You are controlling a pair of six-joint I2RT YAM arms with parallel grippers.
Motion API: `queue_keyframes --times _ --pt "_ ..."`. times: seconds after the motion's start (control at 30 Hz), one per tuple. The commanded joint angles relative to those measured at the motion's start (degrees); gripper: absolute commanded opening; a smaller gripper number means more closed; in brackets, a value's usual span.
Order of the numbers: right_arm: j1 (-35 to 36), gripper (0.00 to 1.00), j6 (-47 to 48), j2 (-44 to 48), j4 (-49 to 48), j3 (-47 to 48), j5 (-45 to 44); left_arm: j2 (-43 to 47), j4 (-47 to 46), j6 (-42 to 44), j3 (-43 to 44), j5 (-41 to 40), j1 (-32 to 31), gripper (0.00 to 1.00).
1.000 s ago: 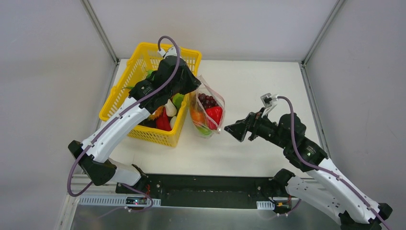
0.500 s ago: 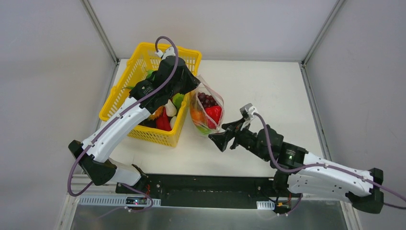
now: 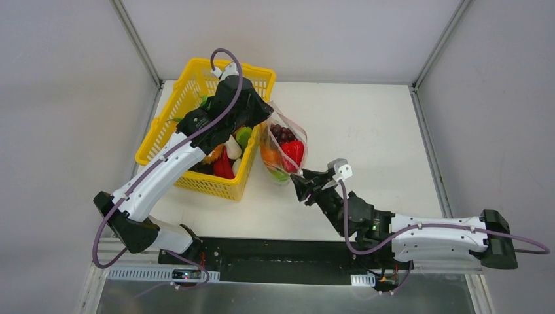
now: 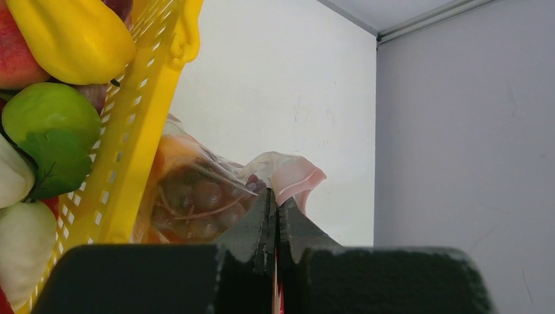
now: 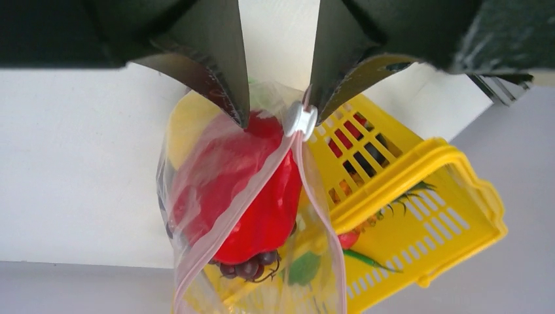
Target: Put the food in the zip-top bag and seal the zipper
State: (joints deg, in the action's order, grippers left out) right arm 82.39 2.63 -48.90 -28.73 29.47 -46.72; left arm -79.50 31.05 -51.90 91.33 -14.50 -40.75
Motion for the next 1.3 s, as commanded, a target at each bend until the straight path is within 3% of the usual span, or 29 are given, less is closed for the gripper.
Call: queue_keyframes --times 0.0,0.23,0.4,0.6,0.77,0.87,0.97,1.13,1.27 --pt "0.25 0.41 1.65 1.15 -9.49 0.36 -3.76 1.89 -7.21 -1.71 0.36 -1.61 0.76 0.0" --pt "0.14 0.33 1.6 -0.23 -10.91 0.05 -6.19 2.16 -8.28 -2.55 -0.6 -1.08 0.85 0.0" --pt "0.14 0.45 0.88 -0.29 -11.6 -2.01 -4.14 1.99 -8.5 -2.85 -0.7 -0.8 1.02 0.0" --pt "-0.02 0.47 1.93 -3.79 -14.63 -2.39 -5.39 1.77 -8.72 -3.12 -0.71 -0.7 1.25 0.0" --pt "-0.87 0.26 5.32 -6.09 -22.68 -4.06 -6.59 2.15 -8.98 -3.33 -1.34 -0.67 1.38 0.0" --pt "-1.07 0.19 5.43 -5.84 -23.23 -4.9 -6.46 2.62 -9.56 -3.6 -2.03 -0.62 1.46 0.0" --pt "-1.35 0.02 5.83 -4.16 -23.62 -5.79 -7.32 2.9 -9.93 -3.65 -2.41 -0.36 1.55 0.0" --pt "-1.73 0.0 4.53 4.57 -15.96 -4.9 -5.37 3.95 -11.58 -3.46 -3.7 0.59 2.03 0.0" --pt "-2.67 0.0 2.18 11.25 1.17 0.52 -1.12 4.94 -13.49 -2.29 -4.89 2.56 2.17 0.0"
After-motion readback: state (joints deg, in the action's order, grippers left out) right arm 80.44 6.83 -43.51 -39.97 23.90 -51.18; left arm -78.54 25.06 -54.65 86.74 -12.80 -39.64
